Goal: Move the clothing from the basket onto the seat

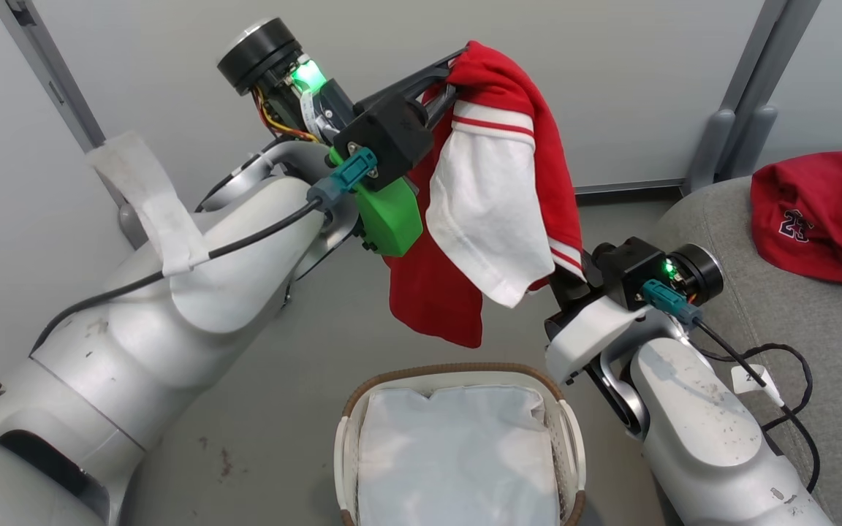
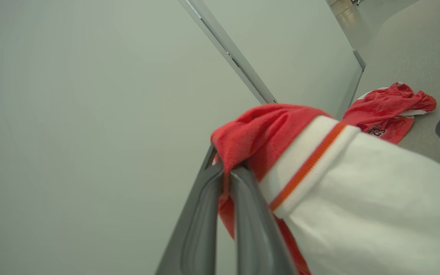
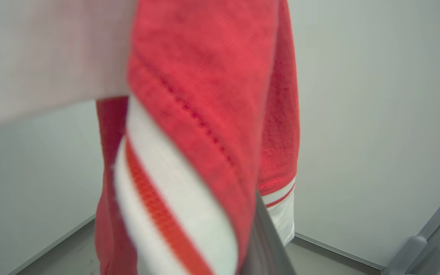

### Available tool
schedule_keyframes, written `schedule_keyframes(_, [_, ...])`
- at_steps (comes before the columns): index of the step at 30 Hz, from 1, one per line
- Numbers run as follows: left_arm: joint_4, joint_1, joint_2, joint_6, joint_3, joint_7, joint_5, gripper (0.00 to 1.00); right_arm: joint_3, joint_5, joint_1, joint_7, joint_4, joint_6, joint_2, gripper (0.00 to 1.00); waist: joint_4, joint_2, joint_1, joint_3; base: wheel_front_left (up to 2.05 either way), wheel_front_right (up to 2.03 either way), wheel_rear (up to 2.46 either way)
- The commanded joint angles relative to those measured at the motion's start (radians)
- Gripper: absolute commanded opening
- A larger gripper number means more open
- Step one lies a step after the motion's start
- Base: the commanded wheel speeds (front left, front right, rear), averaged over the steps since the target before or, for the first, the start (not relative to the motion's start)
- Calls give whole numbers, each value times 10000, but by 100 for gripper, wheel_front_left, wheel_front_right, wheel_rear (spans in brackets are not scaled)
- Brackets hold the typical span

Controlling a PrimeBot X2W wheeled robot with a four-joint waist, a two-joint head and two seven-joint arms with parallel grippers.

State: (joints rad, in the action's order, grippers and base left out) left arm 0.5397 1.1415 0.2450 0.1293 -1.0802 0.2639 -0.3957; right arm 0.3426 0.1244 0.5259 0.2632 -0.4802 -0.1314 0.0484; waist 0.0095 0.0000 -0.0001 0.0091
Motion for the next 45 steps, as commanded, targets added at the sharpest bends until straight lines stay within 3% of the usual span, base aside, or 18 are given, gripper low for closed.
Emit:
schedule_keyframes(1, [-47,-190,50,17,19,8,-103,0,-38,42,-16,24,25,14,39,0,25,0,1,-3,0,0,0])
schedule_keyframes(14, [52,-1625,11,19,418,8,-686,0,-600,-47,-164,24,417,14,37,0,-88,0,1,-12,0,0,0])
schedule_keyframes(15, [45,-1802,-23,19,497,8,-740,20,-666,-83,-165,24,463,14,39,0,-110,0,1,-16,0,0,0])
schedule_keyframes(16, [51,-1941,-46,19,562,9,-783,46,-716,-117,-161,24,493,14,39,0,-124,0,1,-19,0,0,0])
schedule_keyframes(17, [77,-2150,-75,19,626,9,-831,81,-792,-156,-151,24,527,14,37,0,-139,0,1,-23,0,0,0])
schedule_keyframes(19, [94,-2521,-143,-1,758,8,-905,97,-959,-228,-119,24,610,14,37,0,-154,0,1,-26,0,0,0])
schedule_keyframes(32, [305,-5151,-875,-39,2074,8,-1135,100,-2121,-727,-8,24,1174,14,36,0,-135,0,1,56,0,0,0])
schedule_keyframes(45, [-174,-7146,-1587,16,3418,8,-513,100,-2930,-1115,-179,23,1585,14,102,0,-194,0,1,237,0,0,0])
